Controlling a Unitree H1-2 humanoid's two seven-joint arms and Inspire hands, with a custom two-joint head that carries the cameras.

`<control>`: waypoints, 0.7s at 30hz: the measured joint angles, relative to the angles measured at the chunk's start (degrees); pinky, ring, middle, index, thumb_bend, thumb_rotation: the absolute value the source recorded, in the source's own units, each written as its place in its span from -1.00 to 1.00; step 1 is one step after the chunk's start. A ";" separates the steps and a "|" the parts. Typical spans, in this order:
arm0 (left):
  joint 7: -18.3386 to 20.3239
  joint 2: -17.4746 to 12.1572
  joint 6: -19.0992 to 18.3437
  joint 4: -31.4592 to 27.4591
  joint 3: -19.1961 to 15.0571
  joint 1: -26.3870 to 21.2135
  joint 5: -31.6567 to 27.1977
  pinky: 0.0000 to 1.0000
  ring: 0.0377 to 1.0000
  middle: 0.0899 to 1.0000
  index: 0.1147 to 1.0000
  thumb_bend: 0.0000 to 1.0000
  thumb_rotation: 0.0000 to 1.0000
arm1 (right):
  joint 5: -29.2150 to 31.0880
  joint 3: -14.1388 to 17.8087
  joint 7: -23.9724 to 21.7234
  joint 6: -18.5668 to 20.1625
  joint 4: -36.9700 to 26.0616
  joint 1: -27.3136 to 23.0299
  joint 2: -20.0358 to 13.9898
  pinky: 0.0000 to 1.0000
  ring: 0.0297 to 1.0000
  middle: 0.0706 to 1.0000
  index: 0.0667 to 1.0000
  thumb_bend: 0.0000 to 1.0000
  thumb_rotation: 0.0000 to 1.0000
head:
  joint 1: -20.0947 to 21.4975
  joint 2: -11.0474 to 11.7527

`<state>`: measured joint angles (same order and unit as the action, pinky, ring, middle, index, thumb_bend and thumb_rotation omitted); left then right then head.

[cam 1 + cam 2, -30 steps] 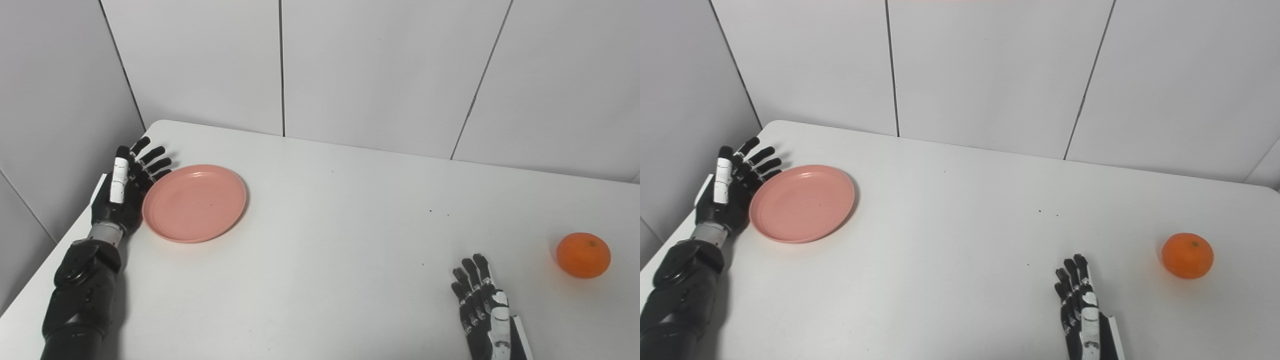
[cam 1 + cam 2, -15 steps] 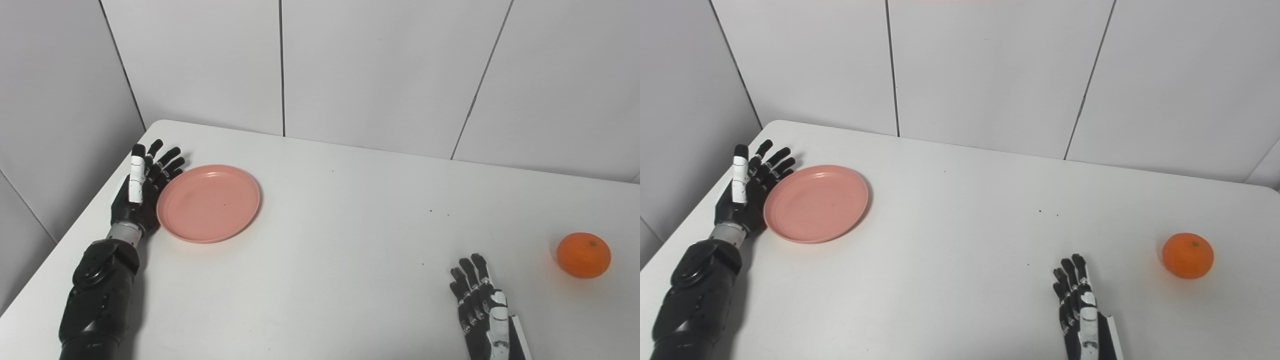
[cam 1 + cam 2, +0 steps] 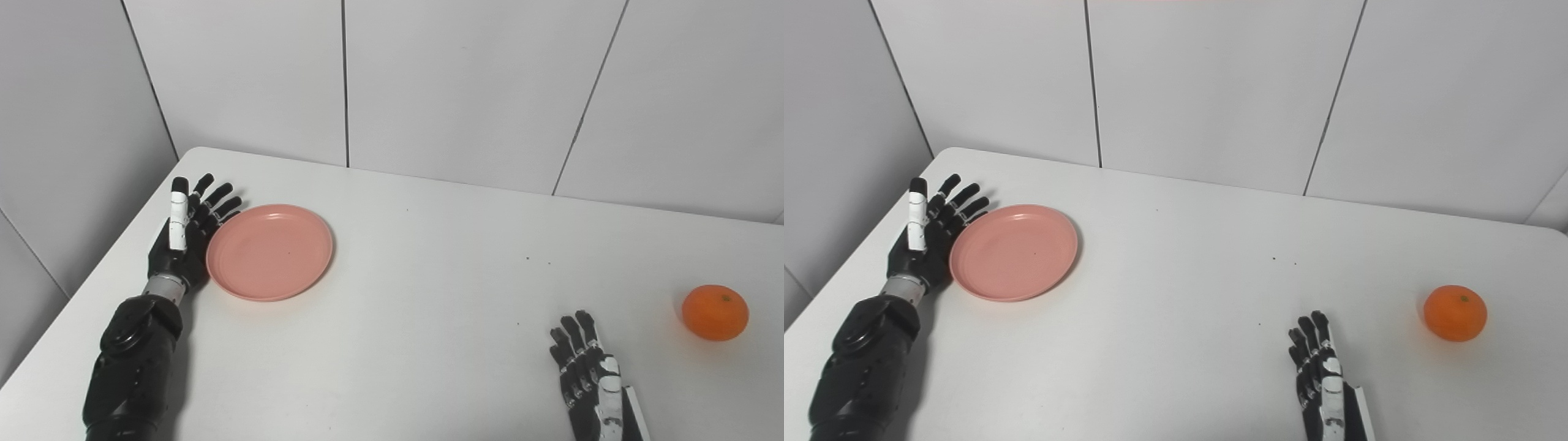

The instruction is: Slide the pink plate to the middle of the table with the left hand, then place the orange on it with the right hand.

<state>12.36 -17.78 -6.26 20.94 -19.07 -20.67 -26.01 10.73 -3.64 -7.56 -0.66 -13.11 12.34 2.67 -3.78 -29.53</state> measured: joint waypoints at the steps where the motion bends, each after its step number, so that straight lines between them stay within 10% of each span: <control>1: 0.00 0.13 -0.26 -0.57 0.04 0.09 -0.04 0.64 0.66 0.64 0.84 0.91 0.78 | 0.00 -0.03 0.00 0.00 0.00 0.01 0.01 1.00 0.92 0.93 0.98 0.55 1.00 | 0.00 0.00; 21: -0.75 5.99 -5.94 -8.52 3.02 2.24 -0.32 0.62 0.64 0.63 0.84 0.91 0.74 | -0.18 -1.52 1.86 0.00 -0.23 0.10 0.23 1.00 0.89 0.92 0.97 0.57 1.00 | 0.97 -0.44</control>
<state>11.61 -11.80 -12.20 12.42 -16.05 -18.44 -26.33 10.54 -5.16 -5.70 -0.66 -13.34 12.44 2.90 -2.81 -29.97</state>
